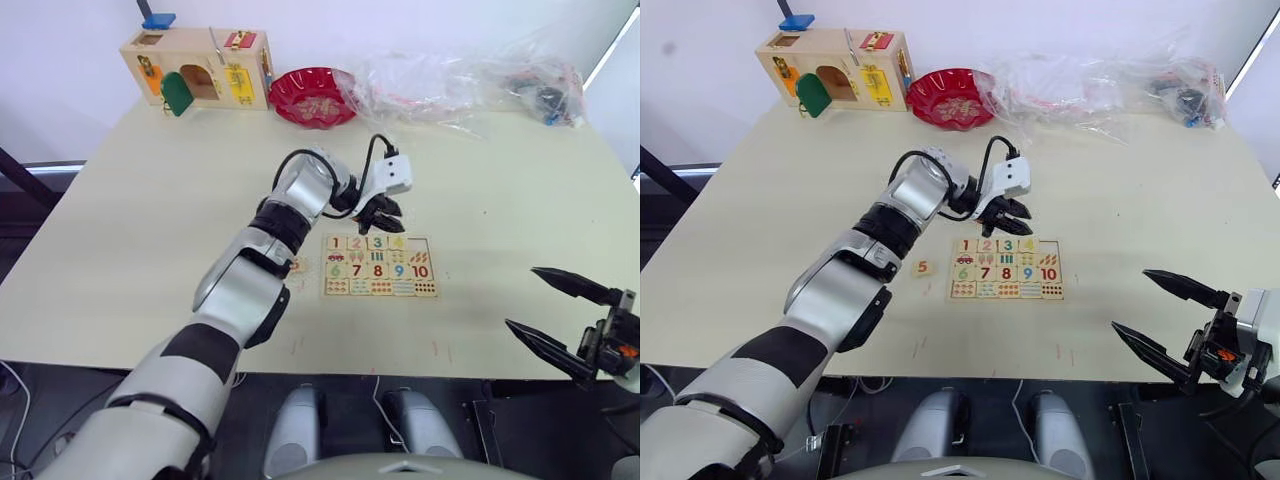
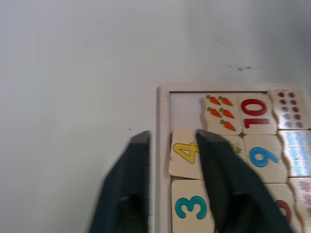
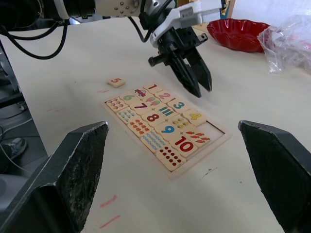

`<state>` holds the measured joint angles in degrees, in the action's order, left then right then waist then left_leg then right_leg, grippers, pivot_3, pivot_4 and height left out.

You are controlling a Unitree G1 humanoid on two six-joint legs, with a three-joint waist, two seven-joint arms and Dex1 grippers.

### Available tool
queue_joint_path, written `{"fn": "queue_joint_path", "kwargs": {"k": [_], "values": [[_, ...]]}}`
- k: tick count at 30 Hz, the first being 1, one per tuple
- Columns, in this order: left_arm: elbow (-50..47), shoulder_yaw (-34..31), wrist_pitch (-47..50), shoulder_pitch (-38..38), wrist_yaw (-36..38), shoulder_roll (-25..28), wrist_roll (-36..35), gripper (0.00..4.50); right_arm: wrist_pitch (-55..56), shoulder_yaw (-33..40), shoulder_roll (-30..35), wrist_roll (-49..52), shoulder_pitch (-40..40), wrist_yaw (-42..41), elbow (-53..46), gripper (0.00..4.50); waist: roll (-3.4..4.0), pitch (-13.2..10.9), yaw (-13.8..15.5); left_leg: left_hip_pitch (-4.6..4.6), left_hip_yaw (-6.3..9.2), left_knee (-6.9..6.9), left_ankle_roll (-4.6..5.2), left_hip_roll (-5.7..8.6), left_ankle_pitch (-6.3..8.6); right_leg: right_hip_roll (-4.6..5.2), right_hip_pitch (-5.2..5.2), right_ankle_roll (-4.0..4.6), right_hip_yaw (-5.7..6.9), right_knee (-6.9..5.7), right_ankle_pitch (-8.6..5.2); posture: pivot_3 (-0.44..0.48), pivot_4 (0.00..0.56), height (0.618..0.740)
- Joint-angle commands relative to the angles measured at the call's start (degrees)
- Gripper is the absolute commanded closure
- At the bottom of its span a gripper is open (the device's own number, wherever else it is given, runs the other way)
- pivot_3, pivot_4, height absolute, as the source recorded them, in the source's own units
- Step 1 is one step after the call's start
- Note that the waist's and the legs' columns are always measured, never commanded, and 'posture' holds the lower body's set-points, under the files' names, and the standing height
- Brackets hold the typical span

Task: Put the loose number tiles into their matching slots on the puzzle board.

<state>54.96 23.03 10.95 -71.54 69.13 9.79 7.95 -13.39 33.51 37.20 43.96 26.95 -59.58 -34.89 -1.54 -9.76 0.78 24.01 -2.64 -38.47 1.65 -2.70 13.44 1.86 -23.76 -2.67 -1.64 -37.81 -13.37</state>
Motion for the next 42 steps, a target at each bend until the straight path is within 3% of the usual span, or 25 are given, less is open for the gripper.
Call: {"fn": "queue_joint_path", "kwargs": {"k": [1, 14, 42], "values": [[1.2, -0.8, -3.9, -0.3, -2.3, -0.6, 0.9, 4.38, 0.9, 0.3, -0.3, 0.4, 0.3, 0.3, -1.1, 0.00, 0.00, 0.0, 0.0, 0.00, 0.00, 0.00, 0.00, 0.00, 0.00, 0.00, 0.00, 0.00, 0.00, 0.00, 0.00, 0.000, 0.150, 0.740], [5.8, -0.2, -8.2, 0.1, -5.6, -1.9, 4.6, 4.38, 1.0, 0.0, -0.6, 0.4, 0.7, 0.5, -1.6, 0.00, 0.00, 0.0, 0.0, 0.00, 0.00, 0.00, 0.00, 0.00, 0.00, 0.00, 0.00, 0.00, 0.00, 0.00, 0.00, 0.000, 0.150, 0.740], [4.8, 0.0, -8.2, 1.4, -1.9, -1.7, 6.6, 4.38, 0.9, 0.2, 0.0, 0.3, -0.4, 0.2, -0.7, 0.00, 0.00, 0.0, 0.0, 0.00, 0.00, 0.00, 0.00, 0.00, 0.00, 0.00, 0.00, 0.01, 0.01, 0.00, 0.01, 0.000, 0.150, 0.740]]}}
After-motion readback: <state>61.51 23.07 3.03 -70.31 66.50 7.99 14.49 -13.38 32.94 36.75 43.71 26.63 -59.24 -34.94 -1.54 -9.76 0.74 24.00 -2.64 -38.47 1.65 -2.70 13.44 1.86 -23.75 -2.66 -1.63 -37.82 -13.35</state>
